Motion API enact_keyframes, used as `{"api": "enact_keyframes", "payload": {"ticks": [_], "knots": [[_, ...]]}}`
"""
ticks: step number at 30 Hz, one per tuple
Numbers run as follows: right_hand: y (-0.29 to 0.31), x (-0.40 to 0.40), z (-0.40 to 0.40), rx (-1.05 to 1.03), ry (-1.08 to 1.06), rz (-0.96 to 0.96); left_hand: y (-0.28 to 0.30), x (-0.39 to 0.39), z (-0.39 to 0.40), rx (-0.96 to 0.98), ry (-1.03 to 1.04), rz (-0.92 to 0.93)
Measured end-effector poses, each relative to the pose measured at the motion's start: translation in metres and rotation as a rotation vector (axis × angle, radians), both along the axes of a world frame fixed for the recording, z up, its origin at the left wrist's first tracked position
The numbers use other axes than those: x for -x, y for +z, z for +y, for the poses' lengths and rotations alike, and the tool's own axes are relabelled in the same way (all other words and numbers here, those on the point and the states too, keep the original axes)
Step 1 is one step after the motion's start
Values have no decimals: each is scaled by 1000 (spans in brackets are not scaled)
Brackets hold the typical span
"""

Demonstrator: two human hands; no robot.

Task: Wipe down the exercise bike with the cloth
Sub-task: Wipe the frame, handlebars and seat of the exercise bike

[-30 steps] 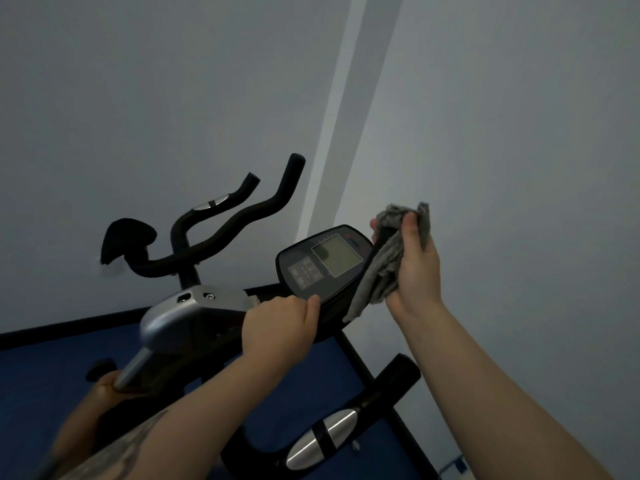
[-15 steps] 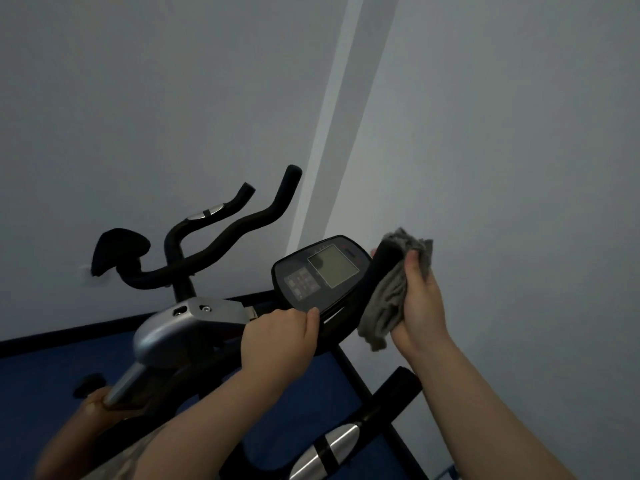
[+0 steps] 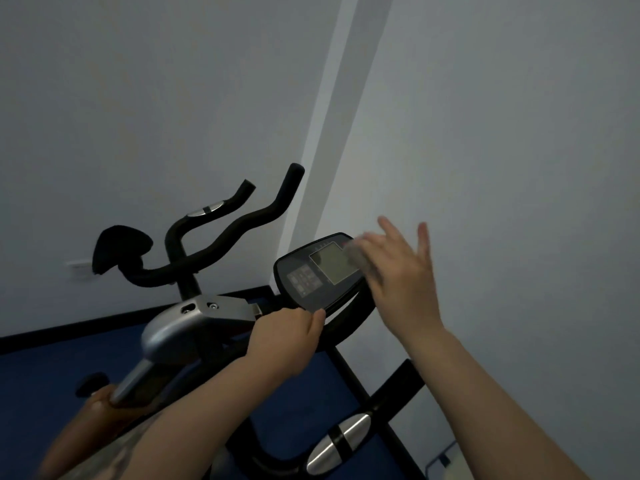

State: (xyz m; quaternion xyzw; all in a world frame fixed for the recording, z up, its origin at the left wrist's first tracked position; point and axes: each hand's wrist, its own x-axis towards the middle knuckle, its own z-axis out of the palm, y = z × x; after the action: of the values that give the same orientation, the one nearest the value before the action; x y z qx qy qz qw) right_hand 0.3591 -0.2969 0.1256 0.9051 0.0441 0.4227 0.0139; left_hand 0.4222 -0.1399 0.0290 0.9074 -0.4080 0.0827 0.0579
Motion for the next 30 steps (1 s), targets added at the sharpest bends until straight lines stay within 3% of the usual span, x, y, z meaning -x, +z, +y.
{"api": "enact_keyframes", "payload": {"ticks": [5,7,12,15,18,22,24,26,30], "knots": [[-24,10,16,163,-64,542,-5,-5,43,333,-7,409],[-19,8,20,152,-63,635,-14,-9,65,388,-18,525],[-11,3,27,209,-277,428,-17,-10,81,403,-51,571],[-25,-2,46,316,-443,593,-16,-6,82,413,-30,521],[-33,-7,63,319,-378,684,-17,-5,85,419,-27,529],[3,-20,44,503,-480,607,-17,-6,83,427,-25,502],[13,-22,36,523,-597,571,-18,-7,83,423,-19,495],[5,-22,45,518,-666,652,-20,-7,84,423,-19,497],[-14,-17,62,406,-542,728,-20,-6,82,412,-46,499]]}}
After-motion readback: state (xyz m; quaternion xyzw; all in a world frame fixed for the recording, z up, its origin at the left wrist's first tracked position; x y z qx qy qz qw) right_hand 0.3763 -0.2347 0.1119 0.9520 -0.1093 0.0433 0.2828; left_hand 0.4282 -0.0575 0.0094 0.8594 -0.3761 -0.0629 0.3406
